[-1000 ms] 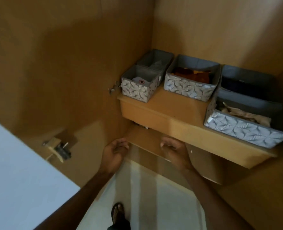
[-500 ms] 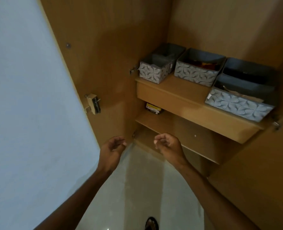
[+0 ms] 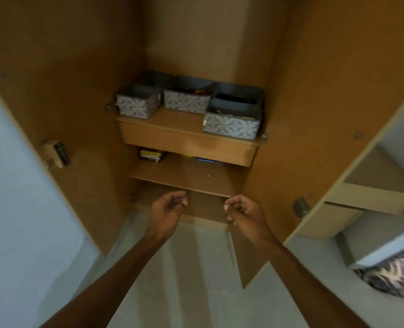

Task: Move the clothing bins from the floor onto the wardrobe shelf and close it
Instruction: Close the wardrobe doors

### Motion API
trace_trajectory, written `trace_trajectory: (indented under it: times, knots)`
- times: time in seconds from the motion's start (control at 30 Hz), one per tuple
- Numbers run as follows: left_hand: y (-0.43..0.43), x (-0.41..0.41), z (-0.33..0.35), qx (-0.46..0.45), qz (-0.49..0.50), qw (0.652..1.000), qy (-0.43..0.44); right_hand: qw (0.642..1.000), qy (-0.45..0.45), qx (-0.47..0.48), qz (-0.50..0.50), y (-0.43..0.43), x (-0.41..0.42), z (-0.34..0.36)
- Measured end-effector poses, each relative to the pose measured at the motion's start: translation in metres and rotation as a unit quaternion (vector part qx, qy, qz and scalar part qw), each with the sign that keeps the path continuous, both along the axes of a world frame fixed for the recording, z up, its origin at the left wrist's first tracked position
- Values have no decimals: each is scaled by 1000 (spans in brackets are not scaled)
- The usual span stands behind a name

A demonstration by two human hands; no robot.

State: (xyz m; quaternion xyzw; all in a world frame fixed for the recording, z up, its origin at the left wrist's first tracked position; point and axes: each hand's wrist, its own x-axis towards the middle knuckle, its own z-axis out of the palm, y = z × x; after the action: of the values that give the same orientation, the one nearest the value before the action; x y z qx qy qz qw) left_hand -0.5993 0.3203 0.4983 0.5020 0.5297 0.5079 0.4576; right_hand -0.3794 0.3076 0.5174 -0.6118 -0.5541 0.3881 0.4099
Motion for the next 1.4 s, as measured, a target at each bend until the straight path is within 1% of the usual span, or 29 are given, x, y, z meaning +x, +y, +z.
trace_trajectory:
  times: [0.1,0.23,0.4,0.47,0.57,0.7,0.83,0.9,1.0,1.13,1.3,1.4]
  knots:
    - [-4,57,7,10,-46,999,4,998,-8,6,-55,-25,56,7]
    - [-7,144,25,40,-100,994,19,992,-27,39,-117,-47,139,24]
    - [-3,246,62,70,-145,986,53,981,-38,64,-182,-45,235,44]
    - [1,281,75,74,-149,985,56,977,-21,71,-199,-34,262,51]
    - [8,322,96,68,-148,985,52,977,-10,91,-191,-14,288,62]
    - [9,352,107,63,-145,987,41,986,-16,96,-135,19,301,78]
    - [4,360,101,73,-146,985,51,992,-9,102,-75,36,290,77]
    - [5,357,99,82,-150,984,42,989,-11,127,-75,41,284,69]
    - [8,347,98,90,-122,988,29,986,-25,150,-71,47,276,68]
    - [14,317,91,120,-60,991,22,983,-38,175,-27,55,251,72]
    - [25,259,91,141,11,990,-2,982,-10,185,50,76,200,65]
    - [39,219,91,144,38,989,5,979,14,184,85,95,160,63]
